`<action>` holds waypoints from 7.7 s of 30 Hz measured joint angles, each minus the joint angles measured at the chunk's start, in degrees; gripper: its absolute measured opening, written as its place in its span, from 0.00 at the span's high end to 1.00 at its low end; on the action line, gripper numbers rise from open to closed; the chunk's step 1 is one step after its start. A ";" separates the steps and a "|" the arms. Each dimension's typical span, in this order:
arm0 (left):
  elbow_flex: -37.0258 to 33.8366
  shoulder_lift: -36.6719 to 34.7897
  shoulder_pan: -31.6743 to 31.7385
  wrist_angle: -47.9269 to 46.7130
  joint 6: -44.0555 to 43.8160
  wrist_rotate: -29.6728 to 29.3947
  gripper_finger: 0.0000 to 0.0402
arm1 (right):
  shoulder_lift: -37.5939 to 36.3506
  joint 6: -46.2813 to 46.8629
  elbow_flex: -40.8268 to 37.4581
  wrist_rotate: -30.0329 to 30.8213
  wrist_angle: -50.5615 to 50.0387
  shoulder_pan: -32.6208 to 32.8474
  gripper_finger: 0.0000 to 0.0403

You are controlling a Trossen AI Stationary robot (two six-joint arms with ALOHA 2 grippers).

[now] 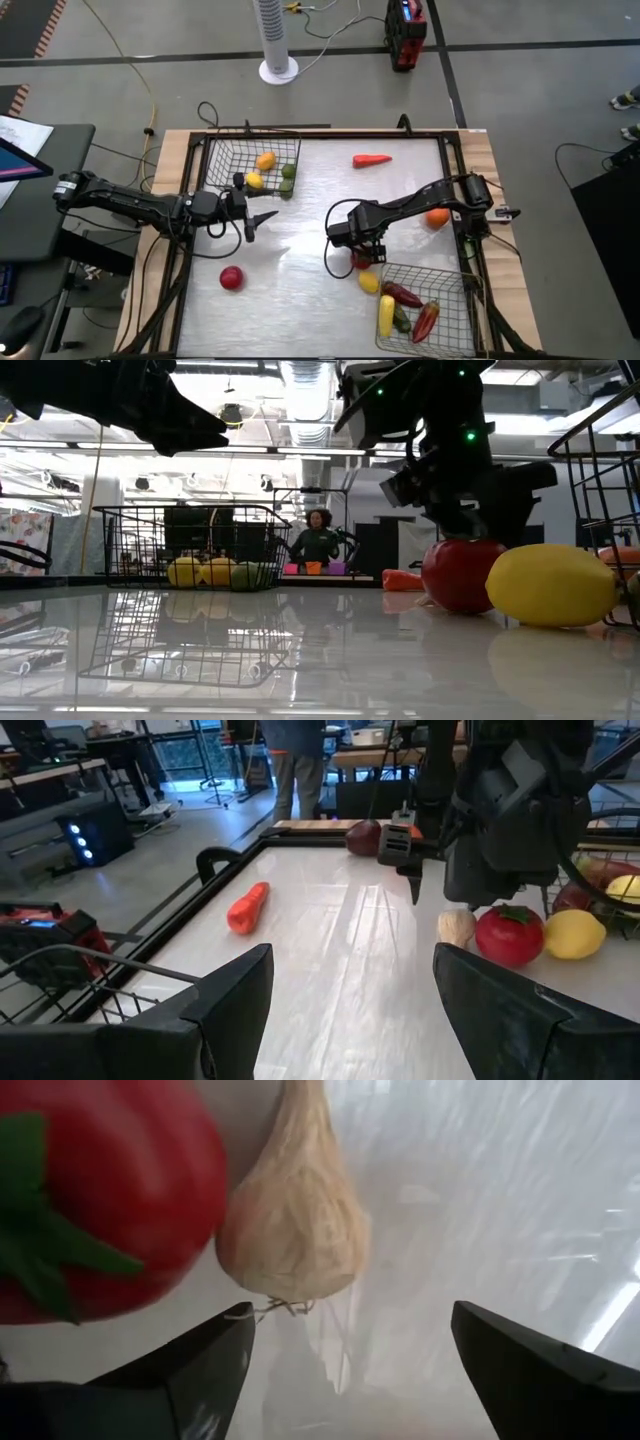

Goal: Sort produce into baskets
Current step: Put the garlic into the golden wire basket, then put the left tomato into the black wire basket

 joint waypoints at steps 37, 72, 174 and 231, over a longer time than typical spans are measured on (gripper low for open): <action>0.00 0.00 0.00 0.27 0.59 -0.37 0.34 | 0.17 2.19 11.55 -3.92 0.80 -2.69 0.11; -0.02 -0.02 0.00 -0.86 0.52 -0.47 0.34 | 1.31 3.34 3.87 -10.42 4.61 -3.22 0.17; 1.11 10.64 -2.98 -1.64 -7.56 17.72 0.34 | -13.68 68.11 21.46 -3.99 -16.17 28.85 0.31; 34.07 31.06 -19.52 -63.26 -29.60 11.46 0.18 | -13.84 -1.68 9.20 28.84 18.20 -1.30 0.32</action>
